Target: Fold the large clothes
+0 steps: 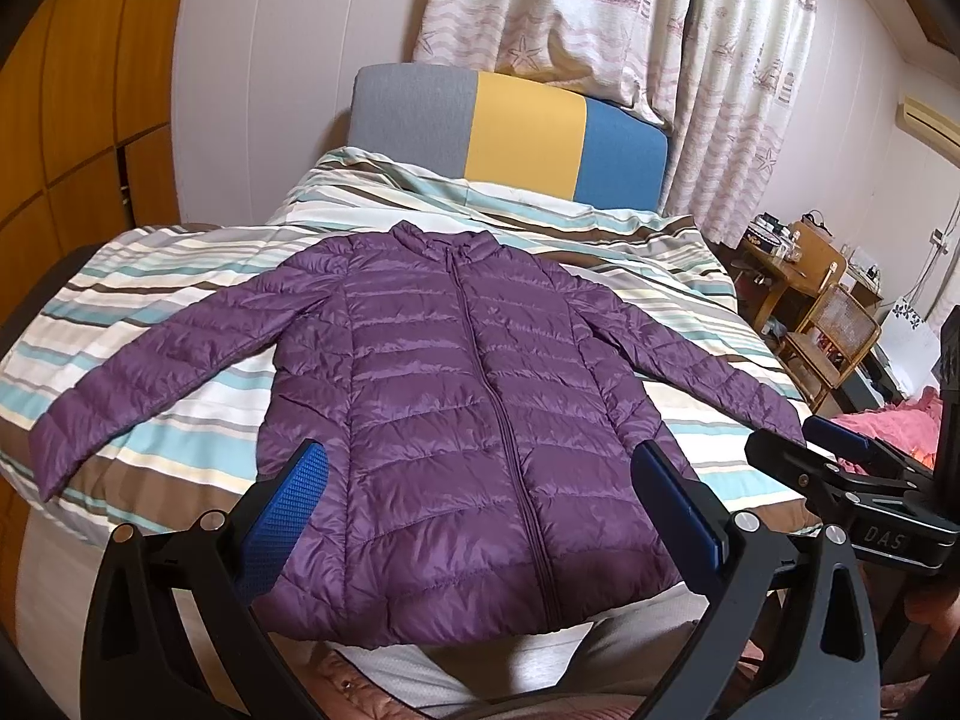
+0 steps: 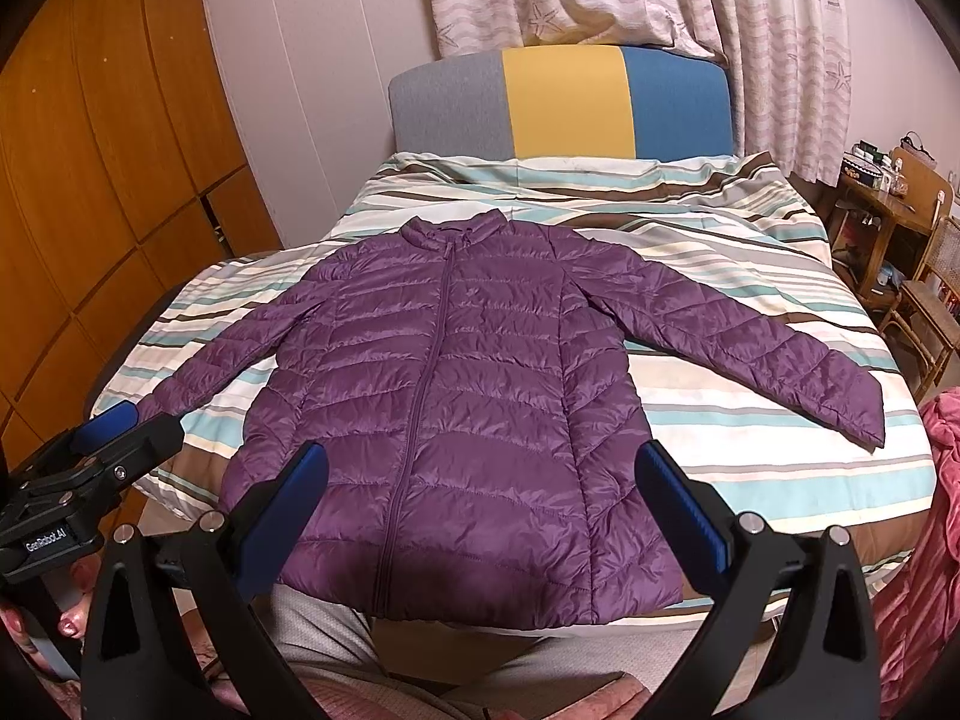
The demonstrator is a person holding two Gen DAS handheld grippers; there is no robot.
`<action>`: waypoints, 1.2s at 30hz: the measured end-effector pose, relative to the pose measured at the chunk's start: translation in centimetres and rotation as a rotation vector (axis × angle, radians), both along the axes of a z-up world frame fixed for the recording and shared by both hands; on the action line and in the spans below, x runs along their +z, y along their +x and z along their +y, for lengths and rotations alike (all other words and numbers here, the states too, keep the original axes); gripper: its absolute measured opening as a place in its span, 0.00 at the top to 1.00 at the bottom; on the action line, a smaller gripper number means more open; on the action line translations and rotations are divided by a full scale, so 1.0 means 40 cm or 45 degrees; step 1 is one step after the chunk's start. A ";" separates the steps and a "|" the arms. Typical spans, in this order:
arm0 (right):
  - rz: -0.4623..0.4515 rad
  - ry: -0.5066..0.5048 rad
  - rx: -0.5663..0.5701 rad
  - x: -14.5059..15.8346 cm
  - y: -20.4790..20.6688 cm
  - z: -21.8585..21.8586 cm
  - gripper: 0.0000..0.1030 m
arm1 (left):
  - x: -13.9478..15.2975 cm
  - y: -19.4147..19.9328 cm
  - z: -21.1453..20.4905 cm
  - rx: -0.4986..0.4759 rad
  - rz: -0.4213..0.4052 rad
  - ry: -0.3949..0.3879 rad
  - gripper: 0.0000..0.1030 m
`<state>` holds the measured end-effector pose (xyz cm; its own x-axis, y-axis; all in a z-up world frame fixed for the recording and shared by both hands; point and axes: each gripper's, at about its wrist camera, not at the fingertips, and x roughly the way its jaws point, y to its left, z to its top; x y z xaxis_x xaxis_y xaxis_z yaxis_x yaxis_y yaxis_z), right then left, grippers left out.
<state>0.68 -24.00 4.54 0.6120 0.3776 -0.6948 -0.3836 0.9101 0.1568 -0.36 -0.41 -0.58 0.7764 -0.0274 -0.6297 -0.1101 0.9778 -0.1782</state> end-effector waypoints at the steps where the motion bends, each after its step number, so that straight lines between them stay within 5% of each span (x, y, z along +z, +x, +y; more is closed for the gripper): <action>1: 0.002 0.000 0.001 0.000 0.003 -0.001 0.02 | -0.001 -0.005 -0.007 0.000 0.002 -0.001 0.03; 36: 0.028 0.002 -0.004 -0.001 0.016 -0.014 0.02 | -0.018 -0.015 -0.027 0.000 0.028 -0.029 0.03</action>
<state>1.30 -24.56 4.52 0.5977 0.3770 -0.7076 -0.3773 0.9110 0.1667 -0.96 -1.48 -1.30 0.7623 -0.0424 -0.6459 -0.1139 0.9735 -0.1983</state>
